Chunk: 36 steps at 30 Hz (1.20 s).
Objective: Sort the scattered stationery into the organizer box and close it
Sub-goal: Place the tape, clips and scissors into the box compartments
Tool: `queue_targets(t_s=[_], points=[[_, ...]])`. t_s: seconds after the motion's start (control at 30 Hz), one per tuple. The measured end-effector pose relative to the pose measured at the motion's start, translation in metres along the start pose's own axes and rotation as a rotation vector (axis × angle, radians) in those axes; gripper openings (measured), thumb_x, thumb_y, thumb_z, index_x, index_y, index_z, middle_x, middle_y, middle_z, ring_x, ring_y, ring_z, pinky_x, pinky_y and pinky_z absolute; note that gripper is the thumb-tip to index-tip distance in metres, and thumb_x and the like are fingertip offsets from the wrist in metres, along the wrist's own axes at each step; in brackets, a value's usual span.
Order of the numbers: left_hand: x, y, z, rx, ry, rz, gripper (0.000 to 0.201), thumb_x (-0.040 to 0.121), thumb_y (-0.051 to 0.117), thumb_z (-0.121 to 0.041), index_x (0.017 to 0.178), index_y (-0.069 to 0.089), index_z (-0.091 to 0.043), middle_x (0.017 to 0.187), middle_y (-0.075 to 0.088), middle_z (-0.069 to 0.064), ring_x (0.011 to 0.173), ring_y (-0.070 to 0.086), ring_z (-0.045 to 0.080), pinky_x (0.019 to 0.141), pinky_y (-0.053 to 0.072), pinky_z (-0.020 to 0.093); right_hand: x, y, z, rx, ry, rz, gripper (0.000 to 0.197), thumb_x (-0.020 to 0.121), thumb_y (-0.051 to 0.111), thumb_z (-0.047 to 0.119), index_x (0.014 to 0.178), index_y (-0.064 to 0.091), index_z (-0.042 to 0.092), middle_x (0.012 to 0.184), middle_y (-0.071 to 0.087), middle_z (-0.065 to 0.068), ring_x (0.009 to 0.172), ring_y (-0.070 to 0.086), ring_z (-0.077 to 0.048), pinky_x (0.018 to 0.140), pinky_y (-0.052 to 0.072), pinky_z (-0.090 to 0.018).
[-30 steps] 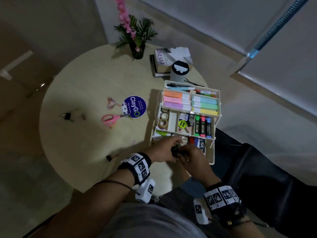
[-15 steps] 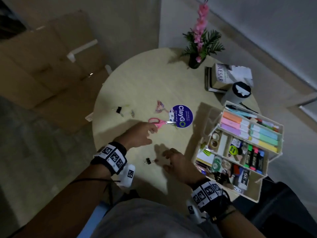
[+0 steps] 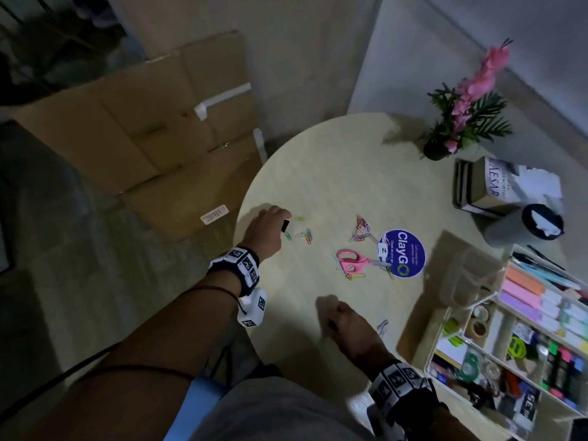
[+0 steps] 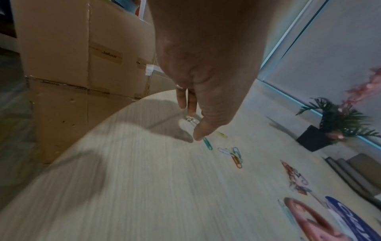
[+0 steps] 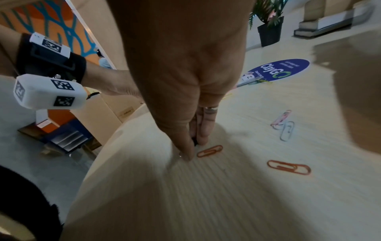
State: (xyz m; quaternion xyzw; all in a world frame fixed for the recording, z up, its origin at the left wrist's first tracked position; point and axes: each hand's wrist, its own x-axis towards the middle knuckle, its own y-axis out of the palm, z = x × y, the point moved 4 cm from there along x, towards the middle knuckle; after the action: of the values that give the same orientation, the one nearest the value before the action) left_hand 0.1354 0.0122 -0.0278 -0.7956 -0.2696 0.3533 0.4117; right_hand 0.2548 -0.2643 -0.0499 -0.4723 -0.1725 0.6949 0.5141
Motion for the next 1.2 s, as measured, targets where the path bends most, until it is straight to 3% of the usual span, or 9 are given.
queue_targets(t_s=[0.07, 0.17, 0.27, 0.33, 0.47, 0.67, 0.87, 1.03, 1.2], points=[[0.006, 0.004, 0.004, 0.025, 0.010, 0.016, 0.054, 0.085, 0.064, 0.005, 0.133, 0.058, -0.020, 0.137, 0.052, 0.005, 0.123, 0.052, 0.034, 0.101, 0.049, 0.050, 0.000, 0.004, -0.010, 0.009, -0.008, -0.021, 0.058, 0.106, 0.055, 0.018, 0.162, 0.038, 0.018, 0.168, 0.035, -0.009, 0.156, 0.034, -0.024, 0.123, 0.010, -0.016], [0.013, 0.010, 0.010, 0.054, 0.012, 0.007, 0.039, 0.085, 0.067, 0.000, 0.118, 0.064, -0.020, 0.127, 0.054, 0.005, 0.116, 0.056, 0.034, 0.096, 0.051, 0.049, -0.004, 0.004, -0.018, 0.020, -0.010, -0.073, 0.057, 0.103, 0.057, 0.024, 0.159, 0.045, 0.018, 0.164, 0.043, -0.008, 0.151, 0.042, -0.024, 0.128, 0.025, -0.028], [0.015, 0.011, 0.011, 0.027, 0.009, 0.007, 0.025, 0.086, 0.069, -0.002, 0.106, 0.067, -0.017, 0.117, 0.057, 0.006, 0.107, 0.061, 0.034, 0.090, 0.055, 0.048, -0.011, -0.008, -0.017, 0.069, 0.100, -0.122, 0.041, 0.099, 0.060, 0.032, 0.137, 0.063, 0.017, 0.141, 0.061, -0.008, 0.123, 0.063, -0.027, 0.103, 0.048, -0.032], [0.015, 0.011, 0.009, 0.017, 0.013, 0.016, 0.016, 0.088, 0.072, -0.010, 0.101, 0.067, -0.017, 0.112, 0.060, 0.005, 0.103, 0.064, 0.033, 0.087, 0.055, 0.048, -0.016, -0.015, -0.017, 0.084, 0.142, -0.160, 0.031, 0.098, 0.059, 0.041, 0.115, 0.067, 0.016, 0.118, 0.064, -0.006, 0.101, 0.066, -0.025, 0.085, 0.046, -0.029], [0.005, 0.009, 0.001, -0.002, 0.017, -0.026, 0.017, 0.086, 0.075, -0.033, 0.099, 0.068, -0.024, 0.106, 0.064, 0.000, 0.099, 0.067, 0.028, 0.086, 0.056, 0.043, -0.029, -0.028, -0.021, 0.117, 0.140, -0.301, 0.017, 0.093, 0.069, 0.035, 0.094, 0.066, 0.018, 0.090, 0.057, 0.002, 0.077, 0.059, -0.017, 0.070, 0.043, -0.027], [-0.031, 0.031, -0.066, -0.216, 0.224, -0.001, 0.024, 0.079, 0.078, -0.039, 0.099, 0.067, -0.030, 0.099, 0.061, -0.010, 0.092, 0.066, 0.016, 0.078, 0.056, 0.035, -0.080, -0.056, -0.033, 0.268, 0.145, -0.493, 0.008, 0.093, 0.075, 0.023, 0.096, 0.067, 0.021, 0.085, 0.060, 0.009, 0.069, 0.055, -0.005, 0.065, 0.041, -0.019], [-0.075, 0.075, -0.189, -0.388, 0.484, 0.232, 0.018, 0.080, 0.080, -0.030, 0.094, 0.069, -0.029, 0.087, 0.068, -0.013, 0.069, 0.065, 0.006, 0.066, 0.055, 0.027, -0.168, -0.065, -0.073, 0.414, 0.284, -0.696, 0.011, 0.091, 0.074, 0.021, 0.102, 0.070, 0.020, 0.083, 0.069, 0.007, 0.072, 0.064, -0.010, 0.069, 0.054, -0.030], [-0.116, 0.119, -0.276, -0.391, 0.569, 0.391, 0.025, 0.086, 0.081, -0.035, 0.109, 0.072, -0.028, 0.093, 0.070, -0.011, 0.078, 0.067, 0.007, 0.069, 0.055, 0.023, -0.246, -0.049, -0.116, 0.447, 0.454, -0.860, 0.024, 0.090, 0.077, 0.005, 0.111, 0.074, 0.014, 0.084, 0.066, 0.013, 0.082, 0.064, 0.010, 0.067, 0.043, -0.005], [-0.145, 0.156, -0.337, -0.330, 0.603, 0.478, 0.032, 0.090, 0.080, -0.038, 0.118, 0.071, -0.025, 0.090, 0.067, -0.014, 0.083, 0.066, 0.008, 0.073, 0.056, 0.030, -0.289, -0.027, -0.160, 0.513, 0.614, -0.939, 0.024, 0.091, 0.074, 0.006, 0.110, 0.071, 0.020, 0.085, 0.068, 0.014, 0.078, 0.065, 0.003, 0.067, 0.046, -0.014]])
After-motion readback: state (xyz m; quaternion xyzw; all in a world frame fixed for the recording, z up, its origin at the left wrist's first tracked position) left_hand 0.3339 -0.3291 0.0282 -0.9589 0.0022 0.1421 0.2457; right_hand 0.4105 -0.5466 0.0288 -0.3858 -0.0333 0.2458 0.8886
